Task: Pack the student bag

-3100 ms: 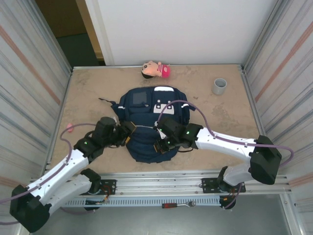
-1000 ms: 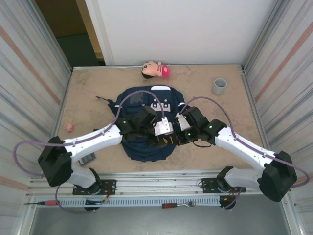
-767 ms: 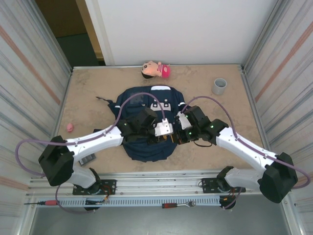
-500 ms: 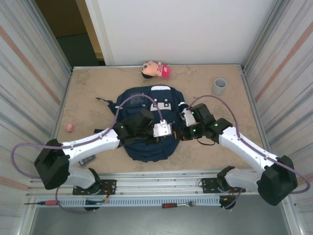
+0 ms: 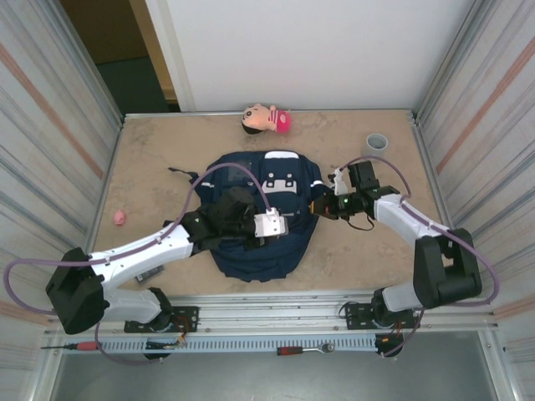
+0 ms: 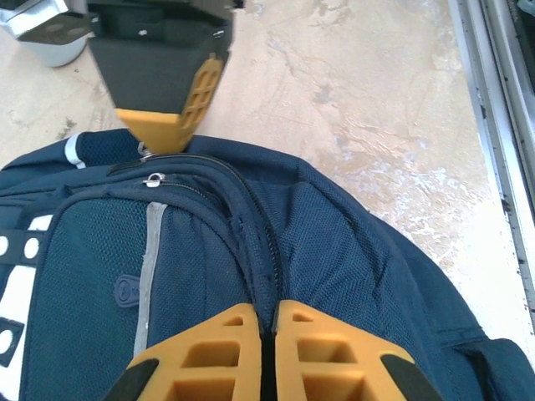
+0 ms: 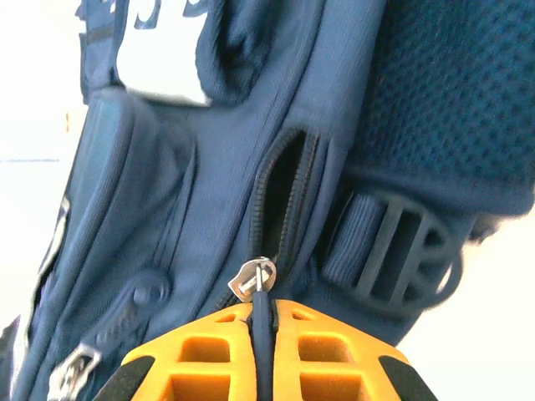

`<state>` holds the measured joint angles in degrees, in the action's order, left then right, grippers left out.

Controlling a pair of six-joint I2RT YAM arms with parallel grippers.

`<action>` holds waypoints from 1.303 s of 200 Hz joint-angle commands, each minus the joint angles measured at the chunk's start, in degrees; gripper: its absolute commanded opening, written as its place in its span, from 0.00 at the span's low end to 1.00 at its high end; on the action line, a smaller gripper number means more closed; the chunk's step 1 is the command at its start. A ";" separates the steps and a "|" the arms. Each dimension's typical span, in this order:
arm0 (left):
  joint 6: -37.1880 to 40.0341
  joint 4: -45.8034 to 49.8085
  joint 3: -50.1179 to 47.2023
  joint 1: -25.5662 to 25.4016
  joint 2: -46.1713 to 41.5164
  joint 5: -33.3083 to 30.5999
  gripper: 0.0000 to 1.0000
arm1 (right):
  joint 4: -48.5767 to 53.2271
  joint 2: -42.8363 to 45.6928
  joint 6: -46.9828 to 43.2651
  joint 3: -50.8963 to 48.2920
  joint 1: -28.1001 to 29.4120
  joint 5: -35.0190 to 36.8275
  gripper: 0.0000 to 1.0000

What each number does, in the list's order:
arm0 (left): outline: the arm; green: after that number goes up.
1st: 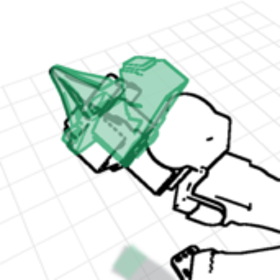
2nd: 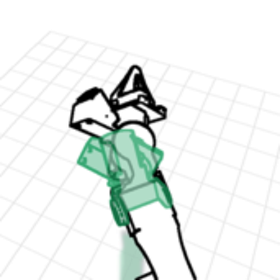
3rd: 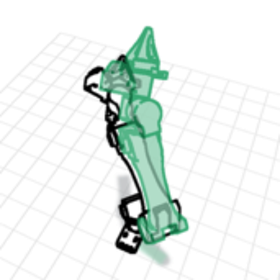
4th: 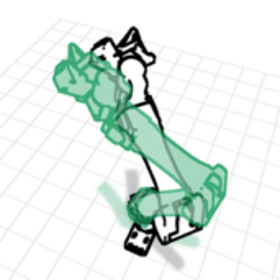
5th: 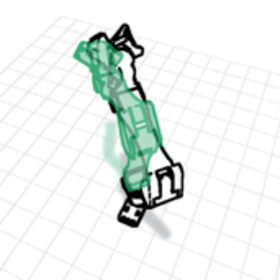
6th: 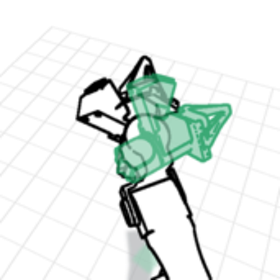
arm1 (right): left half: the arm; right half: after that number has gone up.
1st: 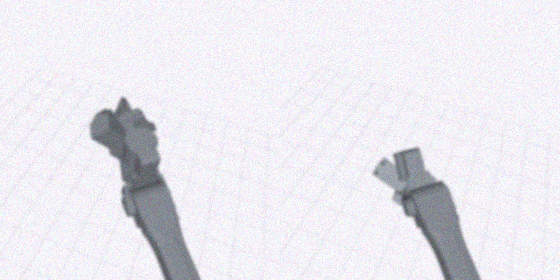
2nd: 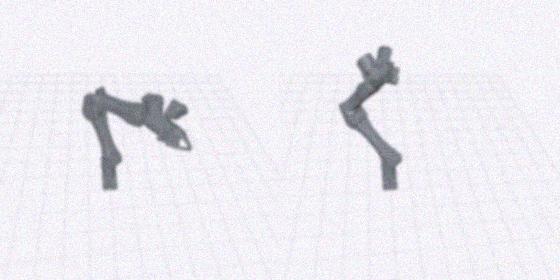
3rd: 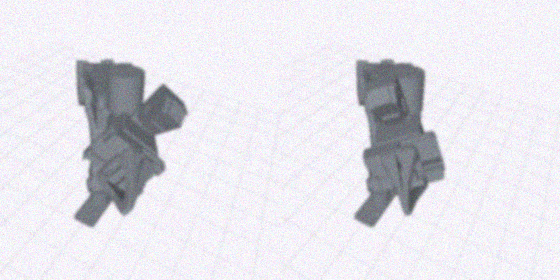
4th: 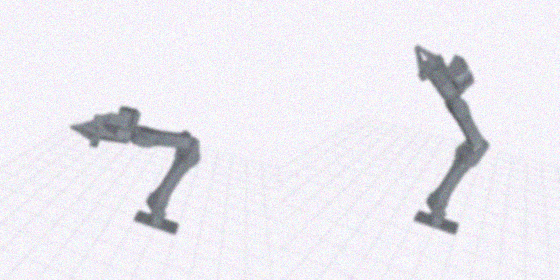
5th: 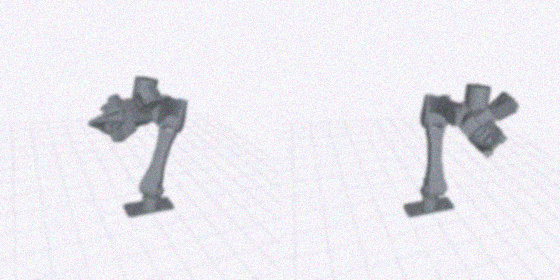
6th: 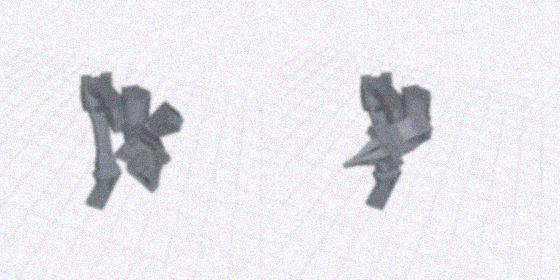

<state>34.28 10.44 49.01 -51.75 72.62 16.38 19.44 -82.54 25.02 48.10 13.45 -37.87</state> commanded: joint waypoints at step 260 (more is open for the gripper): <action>0.86 5.23 -3.80 0.29 -7.56 -1.44 0.69 | 6.54 20.79 2.79 -3.81 7.49 24.07 0.60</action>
<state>33.34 13.67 46.98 -51.79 65.01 19.77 23.05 -66.67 24.45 48.10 18.59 -17.30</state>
